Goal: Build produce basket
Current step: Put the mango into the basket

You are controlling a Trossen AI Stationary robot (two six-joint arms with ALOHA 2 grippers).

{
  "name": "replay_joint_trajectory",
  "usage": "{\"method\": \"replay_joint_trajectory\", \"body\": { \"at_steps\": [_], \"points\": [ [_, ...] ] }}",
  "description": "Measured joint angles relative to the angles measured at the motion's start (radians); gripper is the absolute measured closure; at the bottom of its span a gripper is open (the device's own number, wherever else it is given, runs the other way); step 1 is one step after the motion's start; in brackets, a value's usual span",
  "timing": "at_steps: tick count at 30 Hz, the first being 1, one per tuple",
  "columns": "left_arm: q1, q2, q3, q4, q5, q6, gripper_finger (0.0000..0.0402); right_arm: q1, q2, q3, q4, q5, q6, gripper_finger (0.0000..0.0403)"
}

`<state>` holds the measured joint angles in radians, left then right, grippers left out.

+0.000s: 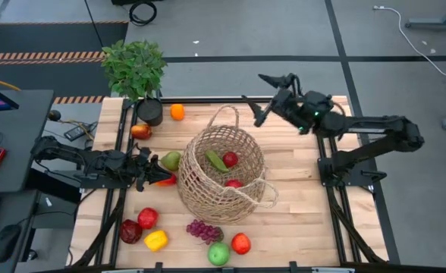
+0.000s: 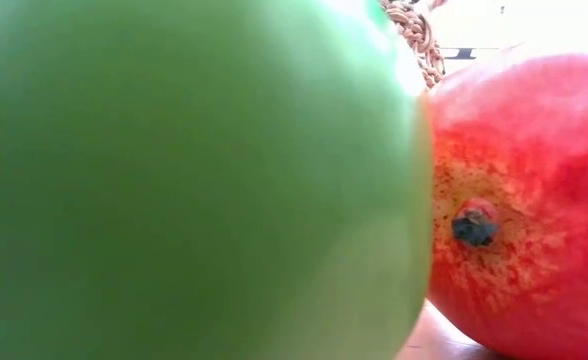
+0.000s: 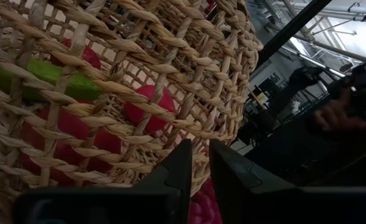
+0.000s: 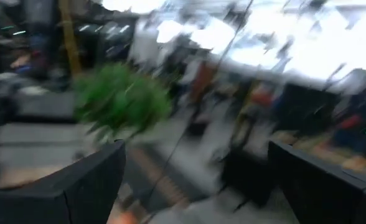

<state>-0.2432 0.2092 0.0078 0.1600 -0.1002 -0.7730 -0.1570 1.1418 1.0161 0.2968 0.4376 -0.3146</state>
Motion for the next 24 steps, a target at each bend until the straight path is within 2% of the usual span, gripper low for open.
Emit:
{"method": "replay_joint_trajectory", "body": {
  "at_steps": [5,11,18,24],
  "points": [
    [0.0,0.0,0.0,0.0,0.0,0.0,0.0343,-0.062,-0.141,0.0,-0.305,-0.235,0.31,0.0012],
    [0.0,0.0,0.0,0.0,0.0,0.0,0.0346,-0.063,-0.303,0.0,-0.477,-0.38,0.417,0.004],
    [0.0,0.0,0.0,0.0,0.0,0.0,0.034,-0.008,-0.491,0.0,-0.65,-0.389,0.507,0.0069],
    [0.0,0.0,0.0,0.0,0.0,0.001,0.0346,0.053,-0.648,-0.015,-0.731,-0.389,0.594,0.009]
  ]
}}
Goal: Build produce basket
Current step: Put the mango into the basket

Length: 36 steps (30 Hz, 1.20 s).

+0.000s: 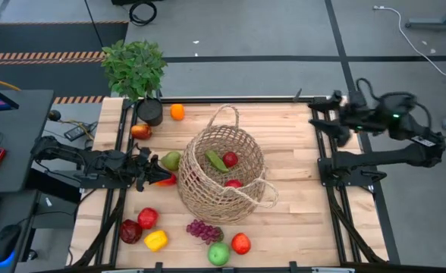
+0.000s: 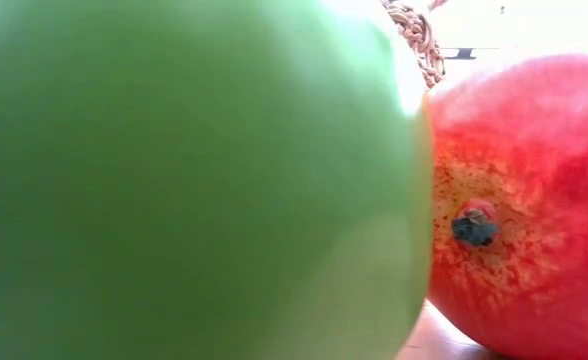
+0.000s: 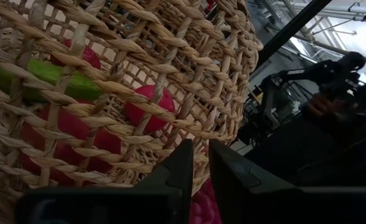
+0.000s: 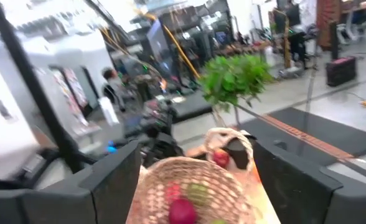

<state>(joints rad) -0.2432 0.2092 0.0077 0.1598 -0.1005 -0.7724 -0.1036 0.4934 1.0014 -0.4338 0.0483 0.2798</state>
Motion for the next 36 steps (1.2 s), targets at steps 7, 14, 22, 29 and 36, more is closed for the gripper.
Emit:
{"method": "replay_joint_trajectory", "body": {
  "at_steps": [7,14,22,29,36],
  "points": [
    [0.0,0.0,0.0,0.012,-0.101,-0.07,0.0342,0.024,-0.191,-0.144,0.007,0.002,0.139,0.011],
    [0.0,0.0,0.0,0.029,-0.237,-0.342,0.0343,0.023,-0.335,-0.368,0.201,0.002,0.237,0.0114],
    [0.0,0.0,0.0,0.033,-0.322,-0.343,0.0343,0.024,-0.394,-0.578,0.426,0.002,0.331,0.0114],
    [0.0,0.0,0.0,0.028,-0.373,-0.342,0.0341,0.023,-0.396,-0.71,0.574,0.053,0.423,0.0114],
    [0.0,0.0,0.0,-0.038,-0.378,-0.338,0.0346,0.023,-0.396,-0.843,0.781,0.193,0.484,0.0115]
  ]
}}
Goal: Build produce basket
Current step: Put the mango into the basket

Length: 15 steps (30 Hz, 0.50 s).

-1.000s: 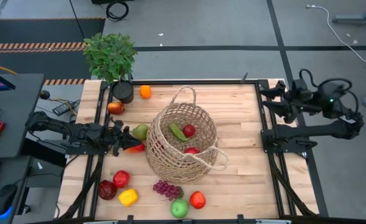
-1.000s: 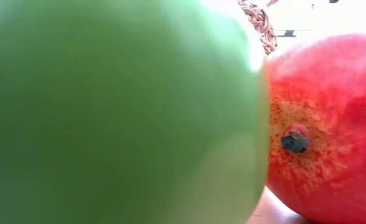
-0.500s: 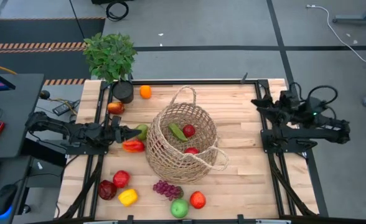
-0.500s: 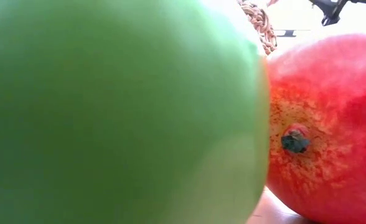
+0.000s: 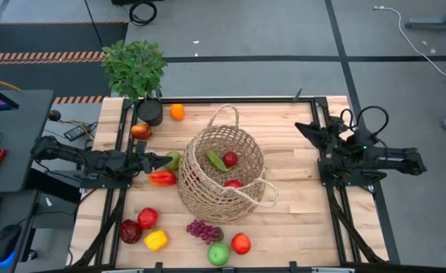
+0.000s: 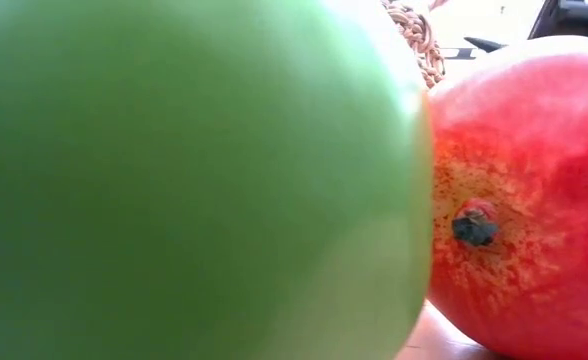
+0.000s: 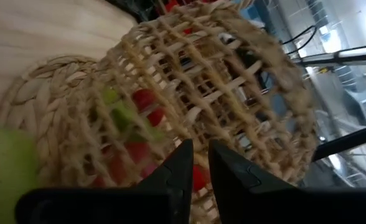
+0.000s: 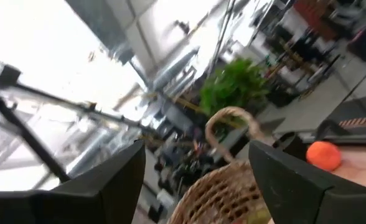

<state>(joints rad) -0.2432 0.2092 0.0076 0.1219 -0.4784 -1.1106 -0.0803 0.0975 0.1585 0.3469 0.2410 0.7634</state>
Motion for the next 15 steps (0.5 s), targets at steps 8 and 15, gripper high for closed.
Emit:
{"method": "replay_joint_trajectory", "body": {
  "at_steps": [8,15],
  "points": [
    [0.0,0.0,0.001,0.002,0.024,-0.022,0.0346,0.0,0.0,-0.1,0.168,0.088,-0.031,0.0115],
    [0.0,0.0,0.198,-0.083,0.171,0.427,0.0347,0.001,0.0,-0.152,0.317,0.058,-0.053,0.0115]
  ]
}}
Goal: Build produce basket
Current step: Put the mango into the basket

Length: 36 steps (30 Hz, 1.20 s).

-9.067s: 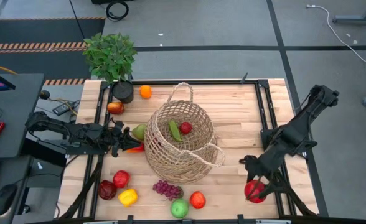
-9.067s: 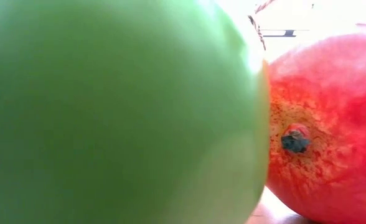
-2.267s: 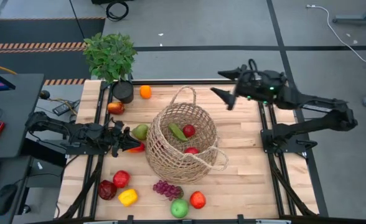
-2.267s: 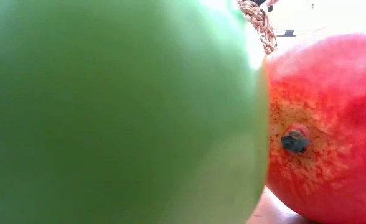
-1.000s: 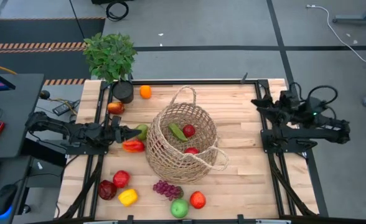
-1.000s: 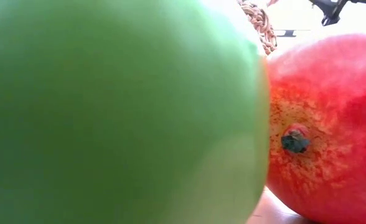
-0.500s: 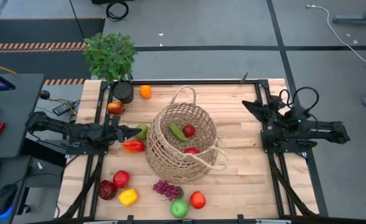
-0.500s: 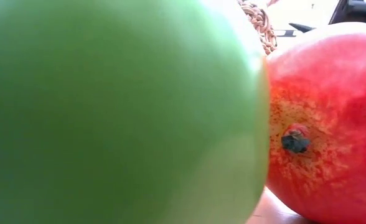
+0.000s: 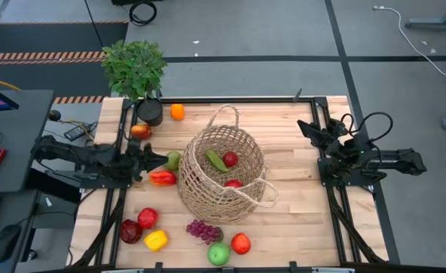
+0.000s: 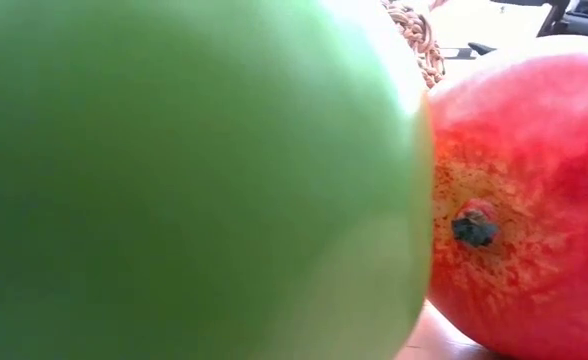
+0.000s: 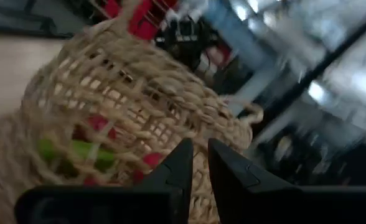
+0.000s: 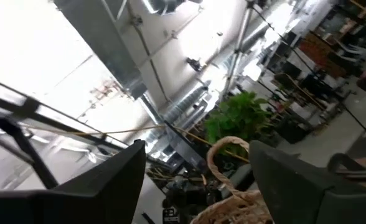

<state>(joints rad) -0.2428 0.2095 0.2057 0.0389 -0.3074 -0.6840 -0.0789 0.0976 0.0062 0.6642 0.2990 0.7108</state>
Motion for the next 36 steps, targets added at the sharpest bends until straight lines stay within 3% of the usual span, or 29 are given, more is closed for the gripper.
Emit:
{"method": "replay_joint_trajectory", "body": {
  "at_steps": [5,8,17,21,28,33,36],
  "points": [
    [0.0,0.0,0.185,-0.345,0.006,0.068,0.0347,0.042,0.018,0.002,0.002,0.014,-0.028,0.0119],
    [0.0,0.0,0.253,-0.448,0.005,0.068,0.0347,0.086,0.043,0.002,0.002,0.053,-0.051,0.0127],
    [0.0,0.044,0.299,-0.465,-0.007,0.121,0.0317,0.26,0.14,0.002,0.077,0.126,-0.103,0.0162],
    [0.0,0.123,0.299,-0.465,-0.008,0.12,0.0307,0.303,0.14,0.003,0.087,0.075,-0.128,0.017],
    [0.0,0.24,0.299,-0.456,0.024,0.088,0.0306,0.316,0.14,0.001,0.04,-0.085,-0.098,0.0187],
    [0.0,0.253,0.345,-0.464,0.025,0.091,0.0306,0.313,0.14,0.0,-0.074,-0.055,-0.088,0.0228],
    [0.0,0.255,0.394,-0.552,0.024,0.092,0.0307,0.298,0.14,0.0,-0.098,-0.038,-0.112,0.0264]
  ]
}}
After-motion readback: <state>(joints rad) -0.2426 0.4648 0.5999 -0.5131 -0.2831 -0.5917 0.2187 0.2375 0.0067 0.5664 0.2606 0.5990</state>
